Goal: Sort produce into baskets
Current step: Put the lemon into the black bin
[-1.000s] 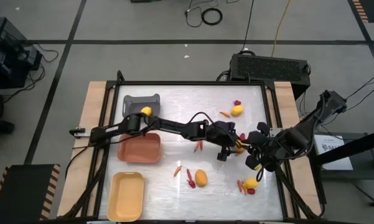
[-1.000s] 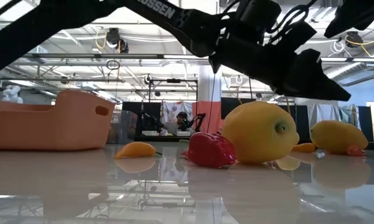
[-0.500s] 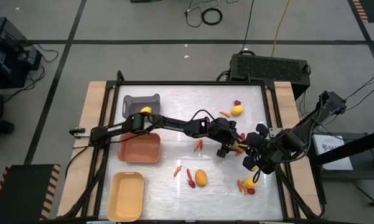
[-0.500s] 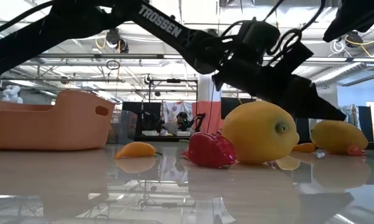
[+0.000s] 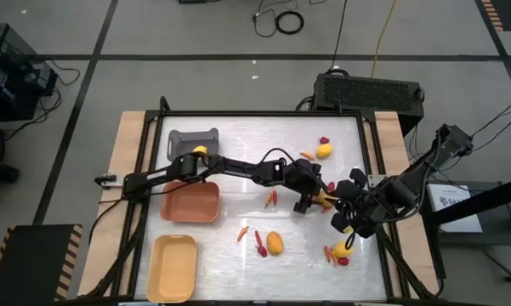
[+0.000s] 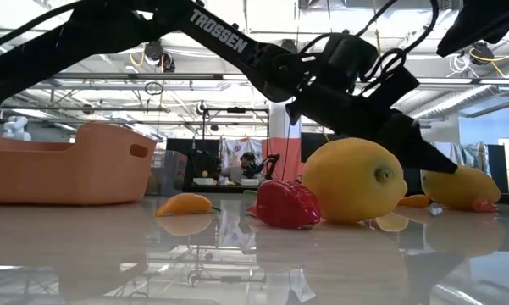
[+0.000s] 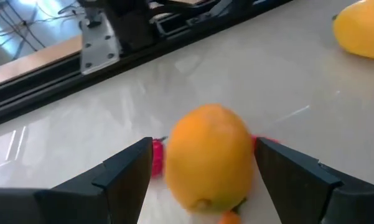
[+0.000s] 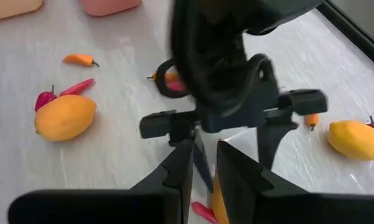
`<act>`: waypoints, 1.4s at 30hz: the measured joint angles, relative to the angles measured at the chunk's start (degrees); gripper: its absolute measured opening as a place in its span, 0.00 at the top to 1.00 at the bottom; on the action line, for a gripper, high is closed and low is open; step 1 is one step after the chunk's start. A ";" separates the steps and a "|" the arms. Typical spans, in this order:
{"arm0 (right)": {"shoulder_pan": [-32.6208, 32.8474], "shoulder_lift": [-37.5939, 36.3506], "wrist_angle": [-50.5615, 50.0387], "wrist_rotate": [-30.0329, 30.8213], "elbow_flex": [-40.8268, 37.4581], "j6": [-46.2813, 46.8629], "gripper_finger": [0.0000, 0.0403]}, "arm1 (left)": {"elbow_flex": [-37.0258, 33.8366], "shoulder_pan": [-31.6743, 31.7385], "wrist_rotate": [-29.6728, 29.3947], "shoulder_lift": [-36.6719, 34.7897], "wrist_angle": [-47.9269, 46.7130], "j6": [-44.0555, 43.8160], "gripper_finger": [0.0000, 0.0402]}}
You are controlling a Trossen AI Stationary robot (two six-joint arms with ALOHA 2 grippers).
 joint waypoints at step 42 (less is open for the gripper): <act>0.02 1.64 -4.74 -21.55 -17.49 38.17 0.94 | -0.09 -0.38 0.37 1.56 -1.49 -6.03 0.28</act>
